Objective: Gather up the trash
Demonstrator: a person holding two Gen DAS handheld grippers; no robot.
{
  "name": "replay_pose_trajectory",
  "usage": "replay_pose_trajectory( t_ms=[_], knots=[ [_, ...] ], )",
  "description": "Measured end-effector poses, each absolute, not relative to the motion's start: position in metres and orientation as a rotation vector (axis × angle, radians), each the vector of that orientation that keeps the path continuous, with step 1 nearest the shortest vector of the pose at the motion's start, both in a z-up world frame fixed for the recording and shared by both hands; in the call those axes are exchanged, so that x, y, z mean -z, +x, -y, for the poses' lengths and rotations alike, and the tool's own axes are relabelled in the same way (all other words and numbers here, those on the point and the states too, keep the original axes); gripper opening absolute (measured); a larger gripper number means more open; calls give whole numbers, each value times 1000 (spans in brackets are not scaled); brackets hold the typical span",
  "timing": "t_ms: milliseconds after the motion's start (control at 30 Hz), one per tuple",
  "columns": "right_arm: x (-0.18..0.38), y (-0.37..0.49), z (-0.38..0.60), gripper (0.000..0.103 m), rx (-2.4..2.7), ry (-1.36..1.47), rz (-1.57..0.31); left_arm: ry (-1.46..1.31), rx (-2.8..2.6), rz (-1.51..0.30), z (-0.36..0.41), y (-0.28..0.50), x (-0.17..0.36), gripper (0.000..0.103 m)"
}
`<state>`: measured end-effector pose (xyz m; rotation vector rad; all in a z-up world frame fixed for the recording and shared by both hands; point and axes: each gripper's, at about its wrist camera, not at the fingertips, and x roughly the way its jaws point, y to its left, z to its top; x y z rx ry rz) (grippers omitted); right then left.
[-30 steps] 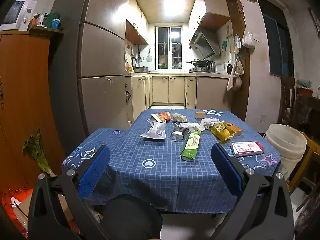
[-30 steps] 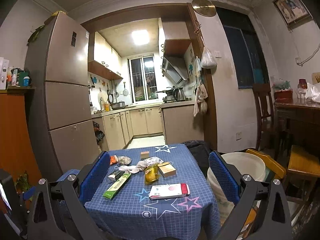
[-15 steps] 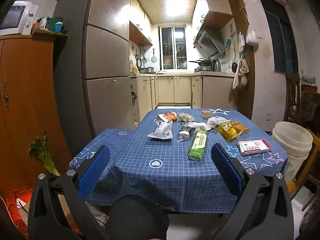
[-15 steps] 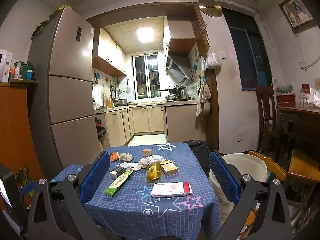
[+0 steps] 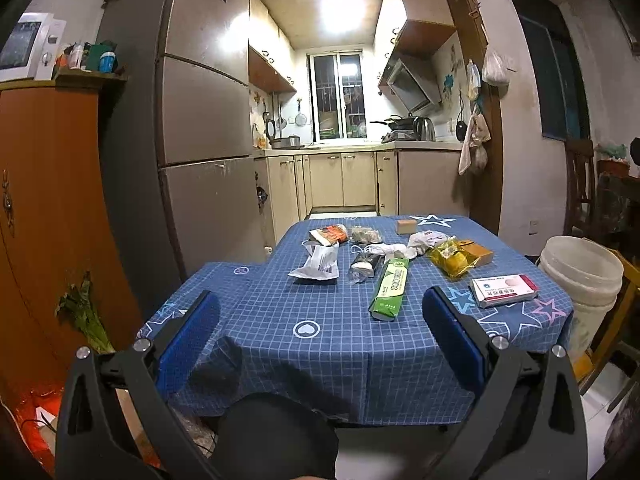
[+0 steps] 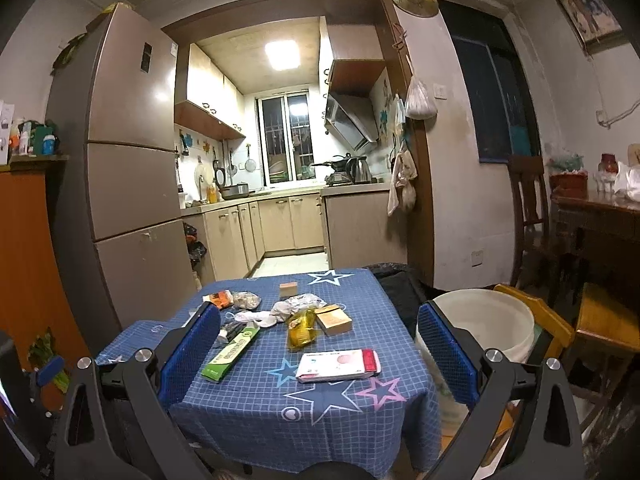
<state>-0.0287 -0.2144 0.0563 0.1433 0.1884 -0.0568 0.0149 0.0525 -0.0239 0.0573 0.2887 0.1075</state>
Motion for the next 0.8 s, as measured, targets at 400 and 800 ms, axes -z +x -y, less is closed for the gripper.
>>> replay_pose_trajectory(
  t_ms=[400, 800],
  knots=[
    [-64, -41, 214, 98, 69, 139, -133, 44, -146, -188, -45, 19, -12, 98],
    [-74, -56, 224, 98, 107, 152, -97, -29, -150, -138, -24, 44, -40, 98]
  ],
)
